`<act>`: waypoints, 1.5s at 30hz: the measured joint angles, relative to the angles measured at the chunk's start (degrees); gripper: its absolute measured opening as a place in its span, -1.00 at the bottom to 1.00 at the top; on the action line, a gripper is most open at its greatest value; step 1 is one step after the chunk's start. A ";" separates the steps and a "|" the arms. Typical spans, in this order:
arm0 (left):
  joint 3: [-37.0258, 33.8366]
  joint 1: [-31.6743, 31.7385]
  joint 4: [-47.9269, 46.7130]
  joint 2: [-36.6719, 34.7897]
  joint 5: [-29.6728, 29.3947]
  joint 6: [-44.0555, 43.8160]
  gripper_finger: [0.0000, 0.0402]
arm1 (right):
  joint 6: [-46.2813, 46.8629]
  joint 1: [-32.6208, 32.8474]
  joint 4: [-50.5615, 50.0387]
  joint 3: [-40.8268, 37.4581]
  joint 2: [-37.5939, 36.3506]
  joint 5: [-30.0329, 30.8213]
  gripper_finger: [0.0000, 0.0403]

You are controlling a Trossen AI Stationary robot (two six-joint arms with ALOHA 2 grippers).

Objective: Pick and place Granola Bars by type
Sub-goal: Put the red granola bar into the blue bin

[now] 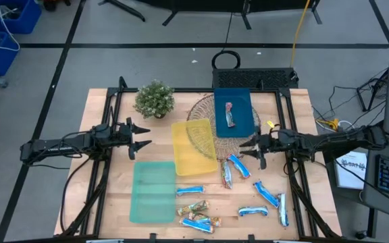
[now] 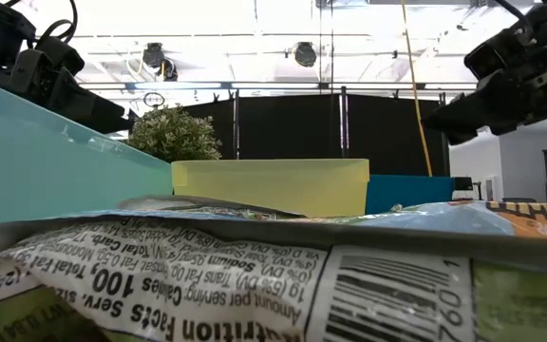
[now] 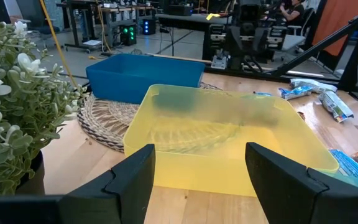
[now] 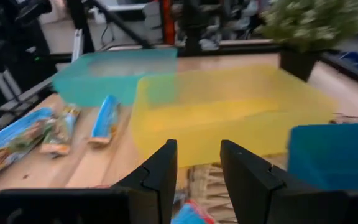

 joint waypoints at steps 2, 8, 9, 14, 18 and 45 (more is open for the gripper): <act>0.00 0.00 0.00 -0.01 0.00 -0.01 0.27 | -0.01 -1.08 -0.75 -0.27 -2.10 0.06 -0.43; 0.00 0.01 0.00 0.01 0.00 0.01 0.27 | -3.11 -4.13 -4.17 -0.35 -7.33 0.04 -0.43; 0.00 0.02 0.00 0.00 0.00 0.01 0.27 | -3.73 -4.60 -5.17 -0.35 -8.45 0.06 -0.43; 0.00 0.02 0.00 0.01 0.00 0.01 0.27 | -6.40 -6.24 -10.48 -0.41 -14.14 3.13 -0.43; 0.00 0.02 0.00 0.01 0.00 0.01 0.27 | -6.99 -6.67 -15.36 -0.45 -18.21 4.11 -0.43; 0.00 0.00 0.00 0.01 0.00 0.01 0.27 | -5.62 -6.65 -22.05 -3.19 -27.71 3.78 -0.43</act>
